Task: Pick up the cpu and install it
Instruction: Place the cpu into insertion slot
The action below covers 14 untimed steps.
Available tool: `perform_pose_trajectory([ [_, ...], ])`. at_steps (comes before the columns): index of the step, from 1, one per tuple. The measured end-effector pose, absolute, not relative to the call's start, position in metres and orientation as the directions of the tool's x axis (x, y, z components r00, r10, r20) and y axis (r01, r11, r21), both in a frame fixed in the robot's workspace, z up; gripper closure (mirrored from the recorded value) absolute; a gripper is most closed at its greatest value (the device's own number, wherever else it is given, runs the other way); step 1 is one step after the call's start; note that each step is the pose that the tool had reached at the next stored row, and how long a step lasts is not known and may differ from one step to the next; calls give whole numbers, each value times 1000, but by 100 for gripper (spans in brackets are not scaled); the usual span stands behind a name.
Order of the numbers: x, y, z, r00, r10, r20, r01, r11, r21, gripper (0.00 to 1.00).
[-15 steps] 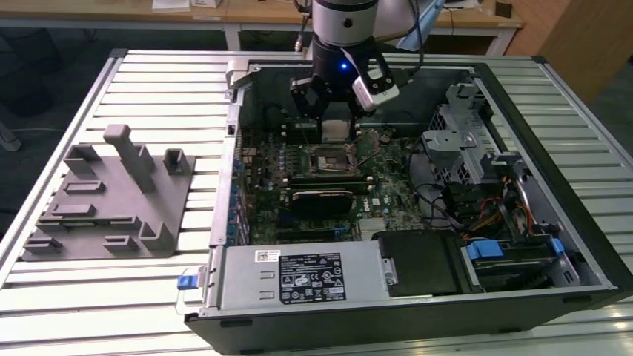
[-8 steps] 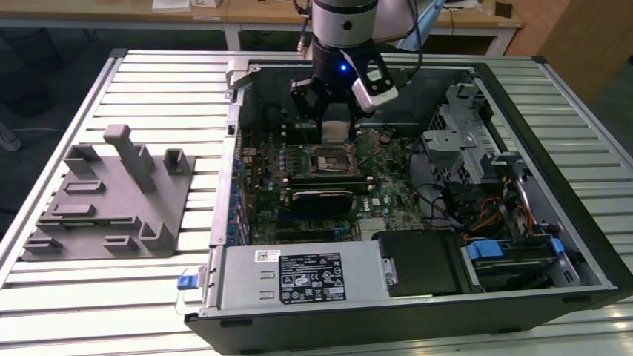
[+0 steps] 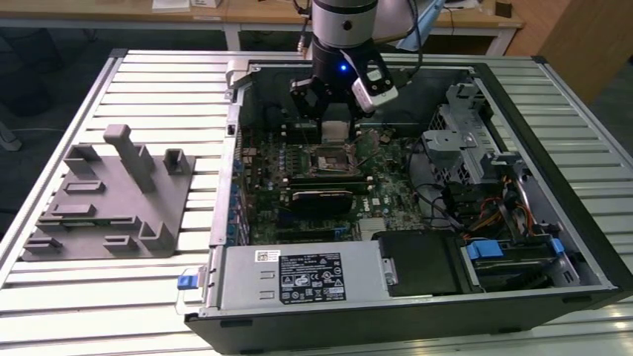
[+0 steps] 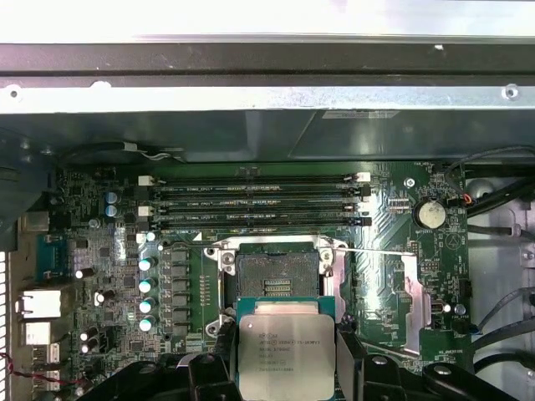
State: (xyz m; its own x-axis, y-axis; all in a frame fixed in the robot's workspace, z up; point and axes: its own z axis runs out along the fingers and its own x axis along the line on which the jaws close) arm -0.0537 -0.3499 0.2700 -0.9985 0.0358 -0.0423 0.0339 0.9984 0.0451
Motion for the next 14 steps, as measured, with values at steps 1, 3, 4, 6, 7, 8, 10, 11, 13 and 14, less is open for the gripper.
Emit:
perform_pose_trajectory([
  [1, -54, -350, 270, -998, 36, -42, 34, 998, 45, 45],
  [3, -54, -350, 270, -998, 51, -42, 49, 998, 45, 45],
  [4, -54, -350, 270, -997, 64, -42, 62, 997, 45, 45],
  [6, -54, -350, 270, -995, 92, -42, 90, 995, 45, 45],
  [7, -54, -350, 270, -993, 107, -42, 105, 993, 45, 45],
  [8, -54, -350, 270, -992, 123, -42, 121, 992, 45, 45],
  [10, -54, -350, 270, -987, 154, -42, 152, 987, 45, 45],
  [11, -54, -350, 270, -984, 170, -42, 168, 985, 45, 45],
  [13, -54, -350, 270, -979, 202, -42, 200, 979, 45, 45],
  [14, -54, -350, 270, -975, 218, -42, 216, 975, 45, 45],
])
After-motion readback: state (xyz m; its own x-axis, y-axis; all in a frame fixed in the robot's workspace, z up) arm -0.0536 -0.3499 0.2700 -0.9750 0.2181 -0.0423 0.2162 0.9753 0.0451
